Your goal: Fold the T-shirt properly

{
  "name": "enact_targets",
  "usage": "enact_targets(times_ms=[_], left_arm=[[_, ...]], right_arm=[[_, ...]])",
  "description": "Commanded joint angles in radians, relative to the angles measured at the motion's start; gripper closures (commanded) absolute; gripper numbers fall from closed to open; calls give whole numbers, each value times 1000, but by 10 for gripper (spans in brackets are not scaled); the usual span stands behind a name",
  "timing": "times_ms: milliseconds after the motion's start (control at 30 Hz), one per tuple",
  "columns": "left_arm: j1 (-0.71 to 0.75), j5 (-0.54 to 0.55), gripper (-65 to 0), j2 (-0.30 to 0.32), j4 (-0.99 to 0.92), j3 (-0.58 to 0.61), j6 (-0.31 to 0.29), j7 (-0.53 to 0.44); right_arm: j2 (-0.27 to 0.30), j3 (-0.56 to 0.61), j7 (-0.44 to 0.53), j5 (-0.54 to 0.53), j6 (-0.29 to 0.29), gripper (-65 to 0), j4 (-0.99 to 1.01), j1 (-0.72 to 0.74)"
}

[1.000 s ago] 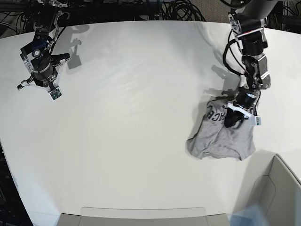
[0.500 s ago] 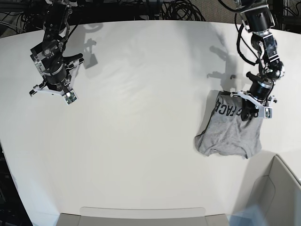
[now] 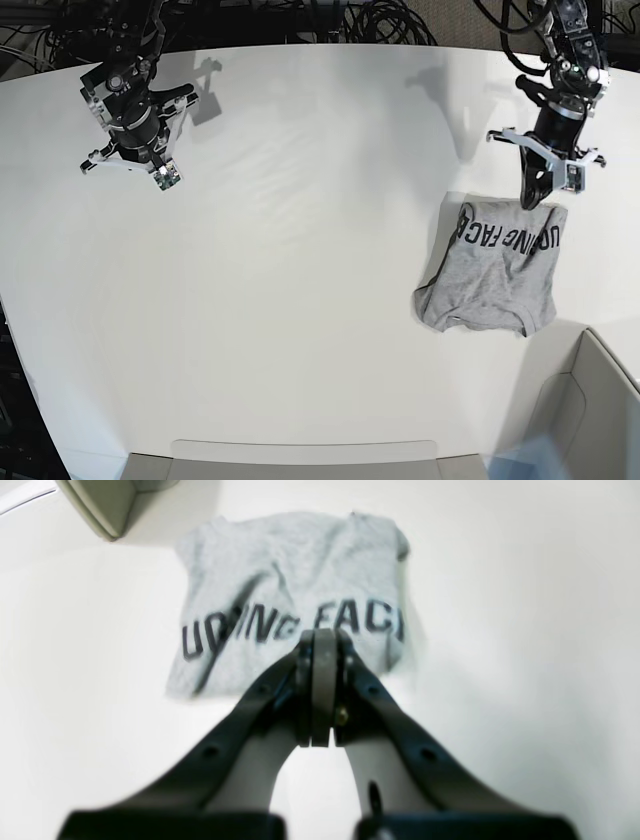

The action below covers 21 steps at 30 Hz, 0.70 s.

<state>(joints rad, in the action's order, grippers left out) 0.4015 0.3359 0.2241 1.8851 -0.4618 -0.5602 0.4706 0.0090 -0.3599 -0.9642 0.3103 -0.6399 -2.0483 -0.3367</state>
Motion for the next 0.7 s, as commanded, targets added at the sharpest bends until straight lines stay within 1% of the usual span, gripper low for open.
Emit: enact_targets(times_ms=[0, 67, 133, 167, 200, 300, 333, 400, 500, 667], left_arm=[[15, 7, 0, -15, 46, -38, 1, 3], [41, 6, 0, -32, 86, -74, -1, 70], [76, 7, 0, -28, 117, -91, -2, 141], [96, 7, 0, -27, 126, -96, -8, 179], [110, 7, 0, -27, 129, -97, -22, 205], [156, 4, 0, -32, 133, -150, -103, 261], [167, 4, 0, -35, 135, -170, -129, 277], [192, 4, 0, -35, 135, -216, -138, 317], [222, 4, 0, -35, 135, -263, -138, 374], [296, 2, 0, -38, 135, -315, -138, 388]], right_arm=[[6, -6, 9, -1, -11, 0, -21, -11], [-8, -8, 9, 0, -10, 0, -21, -45], [-24, -8, 9, 11, -10, 0, -22, -78], [-33, -8, 12, 36, -10, 0, -22, -98], [-47, -8, 14, 62, -10, 0, -22, -115], [-142, -9, 24, 166, -13, 0, -22, -158], [-163, -9, 40, 203, -13, 0, -22, -172], [-166, 3, 69, 277, -11, 0, -22, -215], [-166, 20, 66, 281, -7, 0, -22, -272], [-166, -12, 64, 281, -11, 0, -24, -327]])
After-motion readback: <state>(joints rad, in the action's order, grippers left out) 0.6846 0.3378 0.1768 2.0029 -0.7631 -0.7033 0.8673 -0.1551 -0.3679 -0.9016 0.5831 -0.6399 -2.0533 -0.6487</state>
